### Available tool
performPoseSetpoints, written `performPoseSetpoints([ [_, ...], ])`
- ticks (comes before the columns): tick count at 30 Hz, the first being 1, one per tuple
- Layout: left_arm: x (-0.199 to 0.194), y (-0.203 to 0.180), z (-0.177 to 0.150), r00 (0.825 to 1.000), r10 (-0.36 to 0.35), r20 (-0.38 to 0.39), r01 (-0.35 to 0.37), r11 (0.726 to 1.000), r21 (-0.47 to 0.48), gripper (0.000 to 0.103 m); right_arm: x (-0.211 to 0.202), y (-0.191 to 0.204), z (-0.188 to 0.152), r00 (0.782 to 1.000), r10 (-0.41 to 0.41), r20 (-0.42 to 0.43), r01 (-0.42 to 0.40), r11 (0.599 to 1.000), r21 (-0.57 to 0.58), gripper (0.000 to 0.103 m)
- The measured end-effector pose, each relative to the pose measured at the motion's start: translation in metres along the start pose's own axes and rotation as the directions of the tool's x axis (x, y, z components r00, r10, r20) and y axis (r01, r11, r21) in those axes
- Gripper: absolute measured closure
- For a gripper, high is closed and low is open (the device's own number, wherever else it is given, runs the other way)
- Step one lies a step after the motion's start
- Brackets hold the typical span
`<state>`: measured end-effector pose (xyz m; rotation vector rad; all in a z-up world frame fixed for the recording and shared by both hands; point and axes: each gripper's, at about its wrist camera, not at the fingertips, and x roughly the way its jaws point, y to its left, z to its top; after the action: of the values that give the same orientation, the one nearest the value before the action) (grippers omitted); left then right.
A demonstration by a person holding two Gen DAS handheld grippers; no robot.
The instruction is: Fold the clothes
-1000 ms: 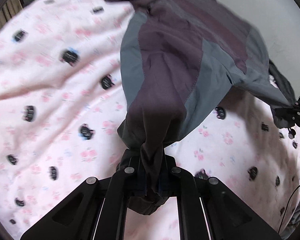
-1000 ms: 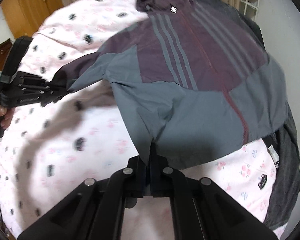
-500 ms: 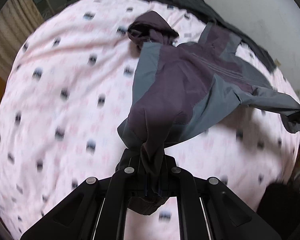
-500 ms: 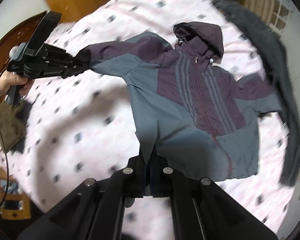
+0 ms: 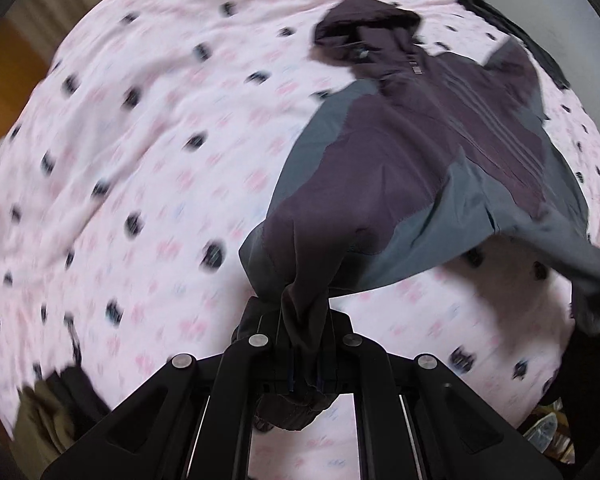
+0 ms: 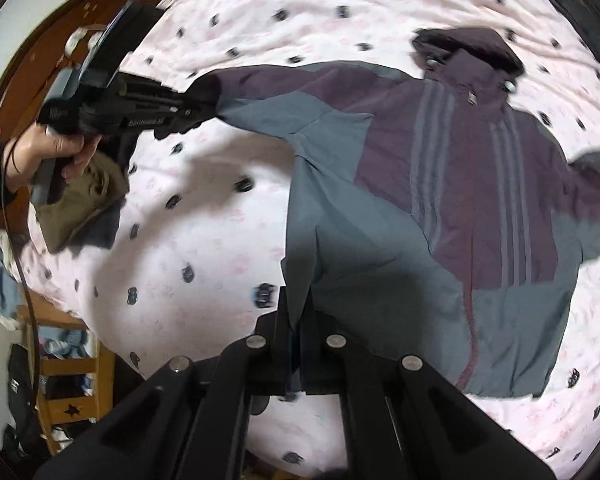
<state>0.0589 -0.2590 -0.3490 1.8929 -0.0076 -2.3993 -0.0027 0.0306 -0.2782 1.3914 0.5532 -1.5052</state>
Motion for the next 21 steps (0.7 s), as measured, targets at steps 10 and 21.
performPoseSetpoints([
  [10,0.033,0.018,-0.057,0.994,0.105,-0.020,-0.106,0.987,-0.122,0.097,0.078,0.051,-0.016,0.999,0.024,-0.022,-0.024,0.999,-0.030,0.100],
  [21,0.055,0.007,-0.072,0.976,0.215,-0.032,-0.216,0.938,-0.271,0.092,0.124,0.046,-0.041,1.000,0.013,0.011,-0.013,0.999,-0.052,0.037],
])
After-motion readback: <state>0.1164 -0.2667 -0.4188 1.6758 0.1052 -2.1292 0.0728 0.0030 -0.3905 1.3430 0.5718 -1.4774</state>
